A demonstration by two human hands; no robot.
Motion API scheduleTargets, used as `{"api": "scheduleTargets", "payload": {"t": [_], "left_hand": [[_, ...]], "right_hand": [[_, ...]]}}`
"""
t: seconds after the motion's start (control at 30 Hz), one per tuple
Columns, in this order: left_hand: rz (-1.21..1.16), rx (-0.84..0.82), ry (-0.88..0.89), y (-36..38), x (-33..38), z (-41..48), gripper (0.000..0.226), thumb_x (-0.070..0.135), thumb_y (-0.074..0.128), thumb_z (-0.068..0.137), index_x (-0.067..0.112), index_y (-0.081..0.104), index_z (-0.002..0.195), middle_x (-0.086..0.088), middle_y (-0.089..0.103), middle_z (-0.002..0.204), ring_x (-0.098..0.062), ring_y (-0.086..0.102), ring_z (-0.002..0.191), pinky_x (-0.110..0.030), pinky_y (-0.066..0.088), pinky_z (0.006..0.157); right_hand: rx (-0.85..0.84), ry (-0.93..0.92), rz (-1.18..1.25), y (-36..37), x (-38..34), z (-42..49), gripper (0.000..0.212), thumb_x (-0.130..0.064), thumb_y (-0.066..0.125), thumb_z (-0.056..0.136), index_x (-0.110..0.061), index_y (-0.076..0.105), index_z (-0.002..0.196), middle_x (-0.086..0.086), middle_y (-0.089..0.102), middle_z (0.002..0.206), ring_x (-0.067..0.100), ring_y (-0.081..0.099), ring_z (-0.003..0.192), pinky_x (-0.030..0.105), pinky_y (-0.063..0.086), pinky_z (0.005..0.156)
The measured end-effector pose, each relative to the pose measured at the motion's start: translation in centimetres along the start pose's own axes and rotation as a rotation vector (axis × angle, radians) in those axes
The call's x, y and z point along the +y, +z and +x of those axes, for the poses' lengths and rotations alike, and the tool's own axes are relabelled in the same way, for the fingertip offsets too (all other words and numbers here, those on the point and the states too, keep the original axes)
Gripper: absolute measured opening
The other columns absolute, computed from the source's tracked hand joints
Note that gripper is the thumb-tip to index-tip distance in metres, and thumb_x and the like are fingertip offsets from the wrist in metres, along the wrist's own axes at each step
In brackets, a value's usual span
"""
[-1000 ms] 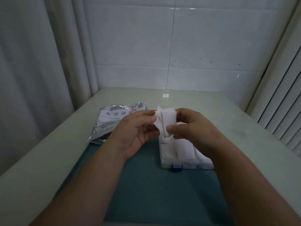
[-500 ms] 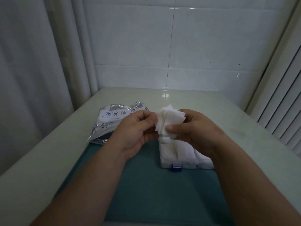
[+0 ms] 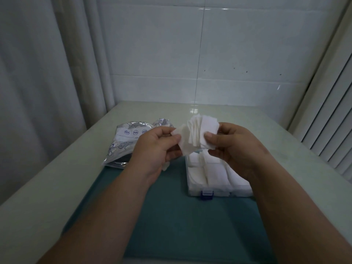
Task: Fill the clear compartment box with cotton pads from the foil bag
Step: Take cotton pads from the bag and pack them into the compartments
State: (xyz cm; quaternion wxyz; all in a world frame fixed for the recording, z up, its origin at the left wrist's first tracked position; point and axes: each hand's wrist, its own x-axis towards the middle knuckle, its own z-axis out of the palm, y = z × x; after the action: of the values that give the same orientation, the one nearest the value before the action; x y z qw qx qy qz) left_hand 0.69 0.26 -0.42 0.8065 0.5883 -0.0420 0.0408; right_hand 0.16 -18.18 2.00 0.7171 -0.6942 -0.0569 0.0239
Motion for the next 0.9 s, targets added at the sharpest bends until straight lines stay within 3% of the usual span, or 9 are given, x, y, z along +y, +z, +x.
{"api": "scheduleTargets", "payload": {"t": [0.1,0.2,0.37,0.5,0.63,0.8,0.9], "left_hand": [[0.053,-0.008,0.024,0.2,-0.2,0.0,0.014,-0.005,0.058,0.09,0.004,0.066,0.097,-0.013,0.072,0.089,-0.024,0.07,0.079,-0.038,0.061,0.069],[0.014,-0.042,0.031,0.5,0.0,-0.3,0.017,-0.007,0.054,0.092,0.006,0.065,0.095,-0.007,0.073,0.079,-0.017,0.071,0.07,-0.029,0.058,0.059],[-0.022,-0.087,0.0,0.7,0.2,-0.7,0.027,-0.014,0.048,0.091,0.008,0.063,0.093,-0.005,0.075,0.077,-0.016,0.071,0.069,-0.029,0.06,0.061],[0.027,-0.081,0.001,0.7,0.2,-0.7,0.029,-0.016,0.049,0.088,0.008,0.064,0.095,-0.01,0.074,0.082,-0.02,0.071,0.072,-0.032,0.061,0.065],[0.211,-0.019,0.018,0.5,0.2,-0.7,0.027,-0.007,0.058,0.084,0.014,0.069,0.098,-0.012,0.071,0.08,-0.02,0.065,0.068,-0.035,0.055,0.065],[0.308,0.002,0.004,0.8,0.2,-0.9,0.042,-0.007,0.046,0.078,0.018,0.068,0.104,-0.006,0.07,0.094,-0.018,0.061,0.078,-0.031,0.049,0.068],[0.309,-0.053,0.021,0.9,-0.1,-1.1,0.034,0.016,0.06,0.073,0.025,0.07,0.104,0.001,0.07,0.099,-0.012,0.064,0.088,-0.027,0.05,0.075]], "right_hand": [[-0.015,-0.026,-0.047,0.2,-0.1,-0.2,0.024,-0.007,0.066,0.087,-0.007,0.069,0.111,0.007,0.075,0.097,0.021,0.072,0.088,0.027,0.055,0.072],[0.015,-0.034,-0.192,0.7,0.1,-0.4,0.021,-0.011,0.07,0.086,-0.011,0.071,0.106,0.005,0.075,0.095,0.023,0.071,0.09,0.033,0.059,0.08],[0.031,-0.027,-0.352,1.4,0.0,-0.6,0.023,-0.022,0.069,0.087,-0.017,0.069,0.109,-0.004,0.072,0.092,0.013,0.066,0.083,0.023,0.05,0.066],[-0.017,0.018,-0.48,1.5,0.0,-0.7,0.034,-0.031,0.067,0.089,-0.022,0.059,0.12,-0.002,0.066,0.088,0.012,0.056,0.069,0.026,0.044,0.063],[0.002,0.019,-0.484,1.3,-0.3,-0.7,0.036,-0.029,0.07,0.087,-0.021,0.052,0.118,0.005,0.068,0.091,0.015,0.063,0.065,0.026,0.052,0.06],[0.072,-0.066,-0.584,0.3,-1.3,-1.2,0.032,-0.02,0.078,0.079,-0.022,0.053,0.098,0.001,0.066,0.09,0.016,0.067,0.064,0.019,0.055,0.056],[0.031,-0.068,-0.727,0.4,-1.4,-1.4,0.032,-0.017,0.08,0.075,-0.024,0.055,0.093,-0.006,0.062,0.093,0.015,0.065,0.067,0.015,0.052,0.053]]}}
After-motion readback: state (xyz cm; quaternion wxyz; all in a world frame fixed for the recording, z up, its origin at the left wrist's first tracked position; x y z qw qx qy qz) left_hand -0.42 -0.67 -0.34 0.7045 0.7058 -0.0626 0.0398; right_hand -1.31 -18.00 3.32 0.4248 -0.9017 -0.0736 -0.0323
